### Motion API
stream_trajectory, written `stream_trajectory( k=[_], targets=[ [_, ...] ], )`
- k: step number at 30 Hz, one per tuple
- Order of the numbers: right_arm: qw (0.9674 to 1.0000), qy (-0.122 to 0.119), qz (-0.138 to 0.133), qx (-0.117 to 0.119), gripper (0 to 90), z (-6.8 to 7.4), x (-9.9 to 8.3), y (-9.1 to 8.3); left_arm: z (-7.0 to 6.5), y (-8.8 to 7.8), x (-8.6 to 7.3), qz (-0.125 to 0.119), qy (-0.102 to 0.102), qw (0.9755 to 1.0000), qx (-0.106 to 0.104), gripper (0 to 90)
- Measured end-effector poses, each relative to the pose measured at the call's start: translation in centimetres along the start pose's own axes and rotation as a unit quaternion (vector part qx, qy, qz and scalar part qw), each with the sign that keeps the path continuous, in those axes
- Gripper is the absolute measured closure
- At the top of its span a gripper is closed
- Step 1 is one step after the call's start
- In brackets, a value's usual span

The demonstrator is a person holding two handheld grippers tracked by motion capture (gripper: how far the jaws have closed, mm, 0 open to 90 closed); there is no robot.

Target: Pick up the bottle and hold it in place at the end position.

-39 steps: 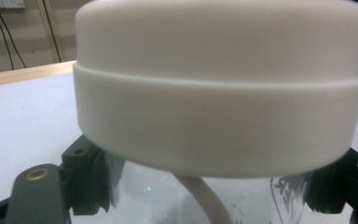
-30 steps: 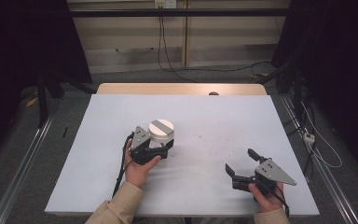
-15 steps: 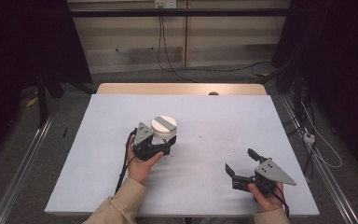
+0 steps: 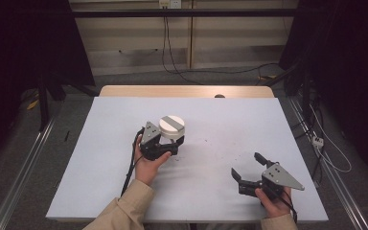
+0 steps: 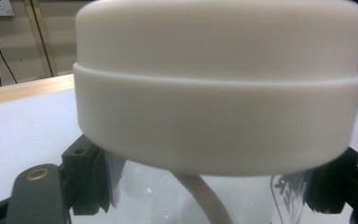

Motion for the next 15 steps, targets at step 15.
stream_trajectory(
  k=[15],
  targets=[
    [1.0, -0.001, 0.001, -0.001, 3.5, 0.0, 0.0, 0.0, 0.1, 1.5, 0.1, 0.007, 0.0, 1.0, -0.002, 18.7]
  ],
)
Point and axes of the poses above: each handheld gripper's, and its own axes: y roughly forward along the jaws, x roughly out of its top, z roughly to its left, the point moved 4 cm from there along y, roughly forward along the jaws, and after that the axes turned 12 degrees about y, right-handed, at the moved point
